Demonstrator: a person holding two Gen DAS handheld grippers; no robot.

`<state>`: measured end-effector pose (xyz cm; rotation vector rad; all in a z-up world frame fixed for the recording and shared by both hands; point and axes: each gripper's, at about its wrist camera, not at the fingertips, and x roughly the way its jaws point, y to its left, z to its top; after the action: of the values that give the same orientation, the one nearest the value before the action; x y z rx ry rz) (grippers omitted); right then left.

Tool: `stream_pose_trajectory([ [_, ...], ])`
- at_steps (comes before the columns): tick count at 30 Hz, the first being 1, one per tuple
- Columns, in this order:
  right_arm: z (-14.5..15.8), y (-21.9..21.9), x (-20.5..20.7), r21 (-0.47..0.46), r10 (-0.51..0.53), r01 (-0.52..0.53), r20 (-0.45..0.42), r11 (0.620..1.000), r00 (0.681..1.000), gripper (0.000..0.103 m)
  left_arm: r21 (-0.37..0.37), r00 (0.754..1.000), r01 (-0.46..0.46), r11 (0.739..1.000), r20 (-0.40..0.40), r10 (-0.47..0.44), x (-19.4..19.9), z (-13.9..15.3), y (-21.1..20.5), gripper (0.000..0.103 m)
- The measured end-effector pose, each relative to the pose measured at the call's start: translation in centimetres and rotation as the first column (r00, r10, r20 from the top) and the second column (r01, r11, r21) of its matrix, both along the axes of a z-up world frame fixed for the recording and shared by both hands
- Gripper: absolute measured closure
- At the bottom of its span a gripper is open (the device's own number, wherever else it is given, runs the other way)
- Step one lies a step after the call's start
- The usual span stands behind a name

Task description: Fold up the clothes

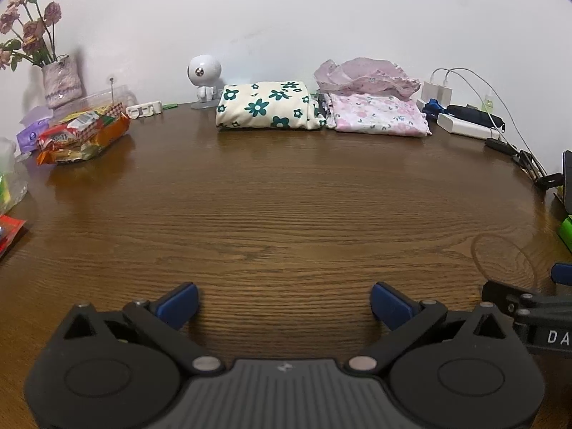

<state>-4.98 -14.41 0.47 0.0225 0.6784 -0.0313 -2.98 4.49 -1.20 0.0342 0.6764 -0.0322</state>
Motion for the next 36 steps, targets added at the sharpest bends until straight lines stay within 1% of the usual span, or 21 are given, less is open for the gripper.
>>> stream_pose_trajectory([
  [4,0.02,-0.01,0.08,0.002,0.001,-0.001,0.000,1.000,1.000,0.001,0.004,1.000,0.017,1.000,0.001,-0.017,-0.01,0.04,-0.26,0.000],
  [8,0.05,0.34,0.05,0.002,0.025,-0.025,0.000,1.000,1.000,0.001,0.003,1.000,0.028,1.000,0.003,-0.028,-0.07,0.03,-0.38,0.000],
  [11,0.09,0.66,0.07,0.002,0.041,-0.041,0.000,0.999,0.999,0.001,0.019,0.999,0.040,0.999,0.010,-0.040,-0.24,0.02,-0.81,0.000],
  [14,0.09,0.64,-0.02,0.005,0.043,-0.043,0.001,0.999,0.999,0.001,0.026,0.999,0.031,0.999,0.013,-0.031,-0.33,0.02,-0.99,0.000],
  [19,0.09,0.56,-0.03,0.010,0.039,-0.039,0.003,0.999,0.999,0.001,0.009,0.999,0.034,0.999,0.005,-0.035,-0.18,0.01,-0.81,0.000],
  [25,0.06,0.72,0.08,0.003,0.034,-0.034,-0.003,0.999,0.999,0.001,0.003,1.000,0.013,1.000,0.005,-0.013,-0.22,0.02,-0.68,0.000],
  [36,-0.05,0.68,-0.32,-0.001,0.047,-0.047,0.003,0.999,0.999,0.001,-0.003,0.999,0.033,0.999,0.004,-0.033,-0.32,0.06,-0.47,0.000],
])
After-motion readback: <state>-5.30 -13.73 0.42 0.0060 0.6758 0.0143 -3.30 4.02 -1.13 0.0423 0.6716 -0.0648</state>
